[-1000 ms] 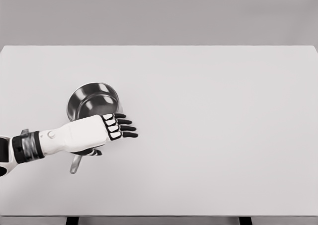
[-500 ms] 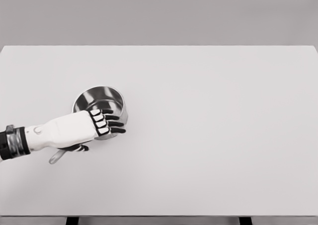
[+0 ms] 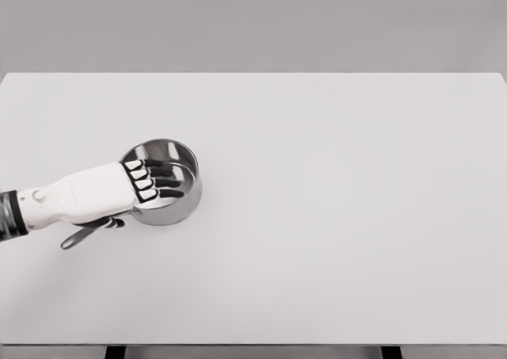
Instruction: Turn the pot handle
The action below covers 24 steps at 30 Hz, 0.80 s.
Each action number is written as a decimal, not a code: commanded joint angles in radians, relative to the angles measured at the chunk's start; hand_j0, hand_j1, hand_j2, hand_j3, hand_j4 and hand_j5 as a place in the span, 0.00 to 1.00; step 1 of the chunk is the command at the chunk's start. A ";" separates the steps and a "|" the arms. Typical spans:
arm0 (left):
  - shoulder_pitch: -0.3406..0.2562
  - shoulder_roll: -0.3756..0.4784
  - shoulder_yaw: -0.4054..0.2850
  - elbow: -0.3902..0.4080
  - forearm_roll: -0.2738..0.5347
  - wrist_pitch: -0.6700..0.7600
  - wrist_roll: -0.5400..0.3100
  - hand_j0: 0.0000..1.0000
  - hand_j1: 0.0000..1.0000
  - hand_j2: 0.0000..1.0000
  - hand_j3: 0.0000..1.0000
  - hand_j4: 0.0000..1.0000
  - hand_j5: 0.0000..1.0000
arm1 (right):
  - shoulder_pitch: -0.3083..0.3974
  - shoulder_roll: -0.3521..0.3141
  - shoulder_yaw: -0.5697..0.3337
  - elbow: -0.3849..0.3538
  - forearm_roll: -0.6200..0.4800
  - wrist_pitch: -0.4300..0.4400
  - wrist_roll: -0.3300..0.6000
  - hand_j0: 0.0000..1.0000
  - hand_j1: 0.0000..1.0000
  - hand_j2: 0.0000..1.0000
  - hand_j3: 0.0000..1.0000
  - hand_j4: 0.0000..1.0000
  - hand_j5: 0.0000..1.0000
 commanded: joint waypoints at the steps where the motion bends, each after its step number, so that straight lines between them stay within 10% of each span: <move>1: 0.000 0.013 0.005 0.000 0.006 0.001 0.001 1.00 1.00 1.00 1.00 1.00 1.00 | 0.000 0.000 0.000 0.000 0.000 0.001 0.000 1.00 1.00 1.00 1.00 1.00 1.00; 24: -0.003 0.027 0.066 0.060 -0.007 0.001 0.001 1.00 1.00 1.00 1.00 1.00 1.00 | 0.000 0.000 0.000 0.000 0.000 -0.001 0.000 1.00 1.00 1.00 1.00 1.00 1.00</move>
